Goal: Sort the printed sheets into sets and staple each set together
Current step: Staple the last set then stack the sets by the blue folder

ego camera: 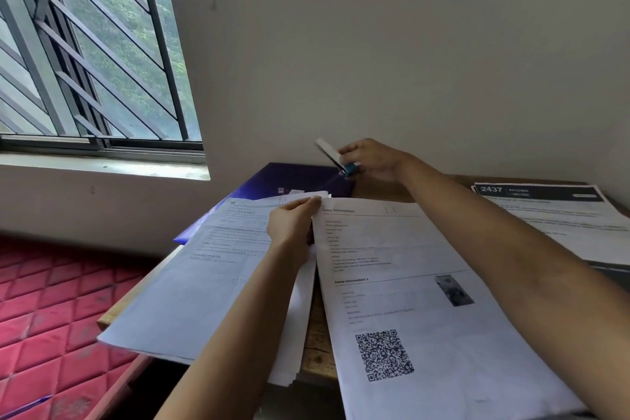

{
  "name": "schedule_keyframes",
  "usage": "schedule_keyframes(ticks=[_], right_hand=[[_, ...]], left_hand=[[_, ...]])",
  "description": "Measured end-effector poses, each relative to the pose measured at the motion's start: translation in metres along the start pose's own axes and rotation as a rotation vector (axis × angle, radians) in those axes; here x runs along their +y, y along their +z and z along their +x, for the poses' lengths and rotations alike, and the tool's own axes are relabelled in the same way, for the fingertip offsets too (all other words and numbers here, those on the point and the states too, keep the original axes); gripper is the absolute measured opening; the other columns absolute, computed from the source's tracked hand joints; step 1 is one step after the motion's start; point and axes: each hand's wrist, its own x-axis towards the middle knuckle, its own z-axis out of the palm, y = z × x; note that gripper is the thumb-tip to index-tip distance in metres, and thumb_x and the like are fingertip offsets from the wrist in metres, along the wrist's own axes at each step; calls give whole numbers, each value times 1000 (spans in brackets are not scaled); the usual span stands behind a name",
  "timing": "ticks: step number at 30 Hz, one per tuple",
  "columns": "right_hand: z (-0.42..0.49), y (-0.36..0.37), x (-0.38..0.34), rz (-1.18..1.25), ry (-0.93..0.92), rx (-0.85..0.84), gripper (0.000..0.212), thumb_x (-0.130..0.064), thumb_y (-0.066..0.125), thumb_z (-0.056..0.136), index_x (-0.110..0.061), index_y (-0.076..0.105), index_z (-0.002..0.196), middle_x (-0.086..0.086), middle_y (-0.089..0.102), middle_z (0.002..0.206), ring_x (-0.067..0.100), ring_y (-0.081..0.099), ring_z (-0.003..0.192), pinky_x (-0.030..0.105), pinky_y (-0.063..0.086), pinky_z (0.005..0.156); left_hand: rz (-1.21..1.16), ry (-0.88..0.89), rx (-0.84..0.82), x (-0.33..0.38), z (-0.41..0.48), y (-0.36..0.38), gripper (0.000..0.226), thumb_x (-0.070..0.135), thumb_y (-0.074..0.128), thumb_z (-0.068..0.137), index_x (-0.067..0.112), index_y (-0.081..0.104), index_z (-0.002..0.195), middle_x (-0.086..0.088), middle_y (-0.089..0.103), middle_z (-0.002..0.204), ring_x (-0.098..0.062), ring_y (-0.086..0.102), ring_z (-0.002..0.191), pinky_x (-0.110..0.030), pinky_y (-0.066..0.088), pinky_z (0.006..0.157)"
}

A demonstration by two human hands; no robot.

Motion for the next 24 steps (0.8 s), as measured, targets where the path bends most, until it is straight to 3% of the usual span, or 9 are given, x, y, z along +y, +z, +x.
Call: schedule_keyframes(ticks=[3, 7, 13, 19, 24], right_hand=[[-27, 0, -5, 452, 14, -115, 18, -4, 47, 97, 2, 54, 112, 18, 56, 105, 35, 63, 102, 43, 54, 90], [-47, 8, -7, 620, -11, -193, 19, -4, 40, 99, 3, 49, 114, 24, 55, 112, 42, 59, 111, 49, 51, 93], [-60, 13, -5, 607, -9, -266, 13, -7, 40, 99, -3, 49, 107, 20, 60, 103, 38, 62, 107, 45, 48, 96], [-54, 26, -2, 256, -50, -320, 17, -7, 50, 90, -6, 55, 106, 12, 65, 101, 21, 64, 89, 33, 49, 87], [-56, 28, 3, 221, -110, -297, 16, -5, 44, 97, -8, 57, 105, 10, 67, 104, 20, 65, 91, 29, 52, 82]], left_hand=[[-36, -18, -21, 3, -3, 0, 5, 17, 69, 88, 14, 70, 92, -15, 73, 96, -28, 72, 87, -43, 59, 81], [-59, 3, -36, 6, -7, 1, 4, 15, 69, 88, 13, 70, 91, -17, 72, 96, -28, 71, 88, -36, 59, 73], [-77, 35, -64, 8, -12, 1, 4, 15, 71, 86, 12, 70, 88, -18, 72, 96, -29, 72, 87, -34, 57, 68], [-78, 68, -80, 7, -15, 1, 11, 14, 72, 85, 8, 72, 93, -18, 73, 95, -30, 72, 87, -43, 59, 80], [-28, 132, -17, 5, -14, 1, 9, 20, 74, 84, 13, 73, 89, -11, 73, 92, -25, 72, 85, -32, 58, 64]])
